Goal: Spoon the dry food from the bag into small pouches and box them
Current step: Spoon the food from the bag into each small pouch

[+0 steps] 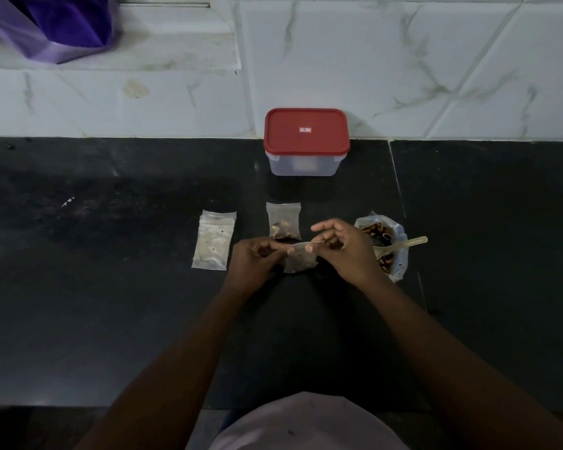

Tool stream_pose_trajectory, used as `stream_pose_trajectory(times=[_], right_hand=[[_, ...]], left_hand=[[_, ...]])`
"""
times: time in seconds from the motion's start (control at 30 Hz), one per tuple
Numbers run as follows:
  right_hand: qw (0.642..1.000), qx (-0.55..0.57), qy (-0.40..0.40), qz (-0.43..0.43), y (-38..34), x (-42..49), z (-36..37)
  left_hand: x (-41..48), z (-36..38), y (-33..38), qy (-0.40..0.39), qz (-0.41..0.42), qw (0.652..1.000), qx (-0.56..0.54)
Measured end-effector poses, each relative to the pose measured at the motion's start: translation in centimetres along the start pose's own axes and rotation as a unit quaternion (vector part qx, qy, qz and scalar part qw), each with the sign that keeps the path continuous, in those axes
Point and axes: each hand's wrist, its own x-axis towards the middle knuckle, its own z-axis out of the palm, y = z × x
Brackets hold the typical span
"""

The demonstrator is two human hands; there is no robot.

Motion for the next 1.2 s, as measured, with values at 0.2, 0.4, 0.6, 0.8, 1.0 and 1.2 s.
stream_pose_trajectory(times=[0.2,0.4,0.6,0.8,1.0,1.2], right_hand=[[0.998,0.065,0.003,0.025,0.0,0.7,0.3],[0.999,0.017,0.021,0.026,-0.7,1.8,1.5],[0.997,0.023,0.056,0.054,-1.2,3.4,2.6],[0.993,0.055,0.065,0.087,-1.3,5.2,2.7],[0.987,0.077,0.076,0.123,-1.3,6.4,3.3],[0.985,0.006,0.135,0.102,-2.0,6.0,3.6]], left_hand=[[1.1,-1.6,-0.5,0.0,0.011,1.0,0.012],[1.9,-2.7,-0.6,0.02,-0.002,1.0,-0.001],[2.9,-3.7,-0.4,0.034,-0.036,0.999,-0.02],[4.7,-4.1,-0.6,0.058,-0.069,0.996,0.017],[5.9,-3.8,-0.3,0.052,-0.094,0.992,0.072],[5.8,-3.9,0.0,0.088,-0.11,0.988,0.063]])
